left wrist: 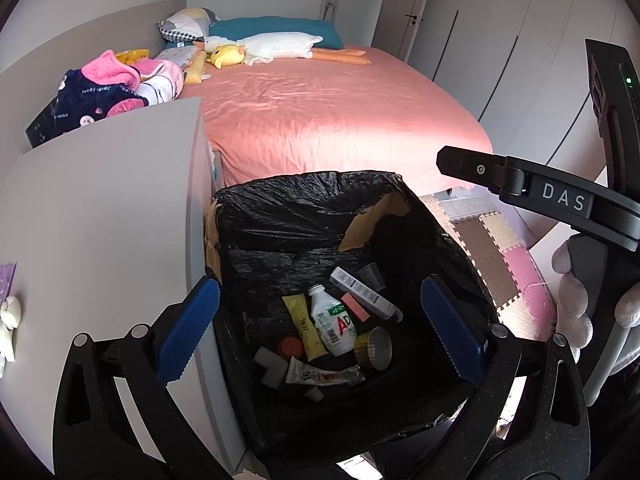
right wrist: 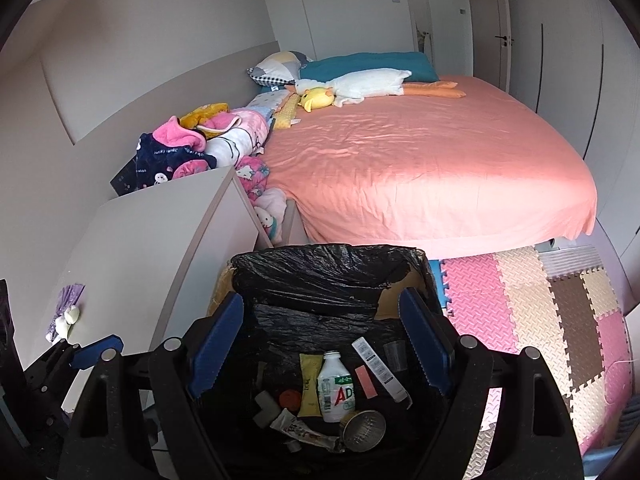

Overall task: Collect trash
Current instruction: 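Move both open tools back over the table toward the purple bag, then grasp the tied purple bag with the left tool while the right tool grasps the white foam pieces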

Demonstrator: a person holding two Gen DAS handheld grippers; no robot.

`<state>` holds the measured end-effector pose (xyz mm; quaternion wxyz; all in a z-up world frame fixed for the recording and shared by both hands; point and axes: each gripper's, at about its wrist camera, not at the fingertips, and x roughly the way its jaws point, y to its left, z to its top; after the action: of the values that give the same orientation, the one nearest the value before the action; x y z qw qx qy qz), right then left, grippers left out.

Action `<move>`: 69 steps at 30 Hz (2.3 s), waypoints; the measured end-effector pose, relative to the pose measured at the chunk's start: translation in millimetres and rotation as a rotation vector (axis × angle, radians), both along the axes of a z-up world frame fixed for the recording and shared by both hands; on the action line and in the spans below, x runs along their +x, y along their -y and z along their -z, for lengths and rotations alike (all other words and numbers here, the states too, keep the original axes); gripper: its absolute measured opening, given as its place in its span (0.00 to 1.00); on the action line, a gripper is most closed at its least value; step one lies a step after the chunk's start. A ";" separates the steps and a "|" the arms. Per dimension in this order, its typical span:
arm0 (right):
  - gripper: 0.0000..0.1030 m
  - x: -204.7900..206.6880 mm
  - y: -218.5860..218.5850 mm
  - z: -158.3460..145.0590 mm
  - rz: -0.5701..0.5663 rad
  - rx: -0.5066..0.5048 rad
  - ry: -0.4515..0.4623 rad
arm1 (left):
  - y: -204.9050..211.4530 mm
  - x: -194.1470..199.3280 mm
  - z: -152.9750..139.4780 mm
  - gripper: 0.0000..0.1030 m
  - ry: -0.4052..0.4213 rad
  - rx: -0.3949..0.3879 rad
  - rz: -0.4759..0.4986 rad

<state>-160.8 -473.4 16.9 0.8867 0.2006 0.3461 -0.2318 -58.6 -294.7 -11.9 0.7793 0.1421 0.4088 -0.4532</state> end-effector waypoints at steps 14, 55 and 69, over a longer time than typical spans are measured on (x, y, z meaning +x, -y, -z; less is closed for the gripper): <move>0.78 54.9 -66.8 4.5 -0.181 -0.018 0.005 | -62.3 32.3 5.7 0.95 0.041 0.037 -0.165; 0.75 182.2 -221.8 27.6 -0.498 -0.002 -0.030 | -277.7 159.0 13.6 0.82 0.050 0.083 -0.704; 0.69 202.3 -247.7 37.9 -0.561 -0.004 -0.060 | -293.7 194.7 37.2 0.63 -0.017 0.120 -0.732</move>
<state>41.5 -225.7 -21.0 0.9060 0.0881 0.4136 0.0161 136.1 -1.0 -49.1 0.8767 0.0280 0.4647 -0.1206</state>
